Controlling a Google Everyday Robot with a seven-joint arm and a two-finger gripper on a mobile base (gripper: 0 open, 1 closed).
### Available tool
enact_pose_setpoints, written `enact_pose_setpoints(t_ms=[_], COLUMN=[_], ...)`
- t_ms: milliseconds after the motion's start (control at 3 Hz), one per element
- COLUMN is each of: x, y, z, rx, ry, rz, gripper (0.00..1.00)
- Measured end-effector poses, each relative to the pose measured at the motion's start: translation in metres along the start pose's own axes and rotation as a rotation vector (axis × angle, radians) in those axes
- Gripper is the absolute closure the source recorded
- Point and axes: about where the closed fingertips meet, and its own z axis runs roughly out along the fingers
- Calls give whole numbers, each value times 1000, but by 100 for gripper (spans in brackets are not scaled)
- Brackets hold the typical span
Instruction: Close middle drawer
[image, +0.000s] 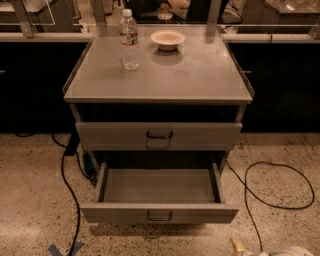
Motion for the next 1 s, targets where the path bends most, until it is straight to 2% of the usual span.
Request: enact_pose_setpoints(t_ms=[333,667,1000], x=[-8,-9,-12], y=[-12,-16,-31], z=[6,10,13], rx=[13,15,29], ry=[-41,-49,-62], rz=[22,29,49], gripper=[0,0,0])
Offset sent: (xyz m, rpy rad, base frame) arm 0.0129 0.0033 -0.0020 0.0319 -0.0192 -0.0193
